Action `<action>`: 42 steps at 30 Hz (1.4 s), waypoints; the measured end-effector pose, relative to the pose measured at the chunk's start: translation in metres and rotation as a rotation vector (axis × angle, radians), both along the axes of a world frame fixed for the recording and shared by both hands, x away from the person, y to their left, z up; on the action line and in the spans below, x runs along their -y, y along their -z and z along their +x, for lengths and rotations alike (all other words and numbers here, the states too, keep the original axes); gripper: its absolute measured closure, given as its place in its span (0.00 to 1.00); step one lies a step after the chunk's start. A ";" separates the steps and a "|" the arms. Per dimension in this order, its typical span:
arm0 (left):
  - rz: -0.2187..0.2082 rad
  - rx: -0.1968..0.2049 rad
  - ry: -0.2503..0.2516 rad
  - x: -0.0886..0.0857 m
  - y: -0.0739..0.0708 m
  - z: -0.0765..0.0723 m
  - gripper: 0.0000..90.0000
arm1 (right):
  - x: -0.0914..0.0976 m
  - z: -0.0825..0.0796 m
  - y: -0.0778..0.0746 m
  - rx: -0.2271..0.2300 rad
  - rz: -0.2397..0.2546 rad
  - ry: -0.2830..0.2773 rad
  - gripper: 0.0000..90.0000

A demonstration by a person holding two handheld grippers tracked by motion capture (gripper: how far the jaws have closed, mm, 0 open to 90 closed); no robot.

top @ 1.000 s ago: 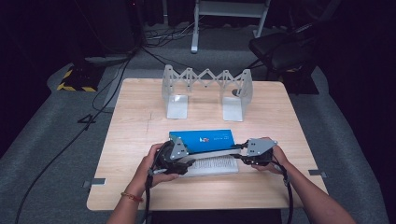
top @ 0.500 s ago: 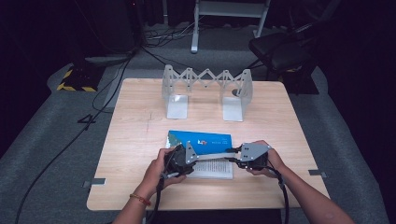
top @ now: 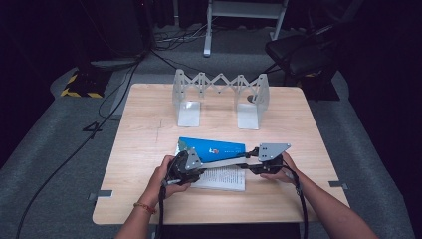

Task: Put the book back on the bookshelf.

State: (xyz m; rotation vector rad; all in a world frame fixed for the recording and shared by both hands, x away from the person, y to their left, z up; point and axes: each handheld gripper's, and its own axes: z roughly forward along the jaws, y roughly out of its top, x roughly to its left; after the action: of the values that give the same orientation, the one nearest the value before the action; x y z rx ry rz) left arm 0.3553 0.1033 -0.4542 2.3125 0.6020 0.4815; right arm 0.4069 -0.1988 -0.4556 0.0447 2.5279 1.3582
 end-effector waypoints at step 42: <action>-0.346 0.025 -0.001 -0.004 -0.017 -0.002 0.79 | 0.038 0.035 0.041 -0.183 -0.066 0.302 0.39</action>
State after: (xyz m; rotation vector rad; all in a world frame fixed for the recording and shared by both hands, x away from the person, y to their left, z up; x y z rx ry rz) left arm 0.3529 0.1071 -0.4375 1.9762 0.6211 0.3726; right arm 0.4419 -0.2370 -0.4970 0.5373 2.5764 1.1976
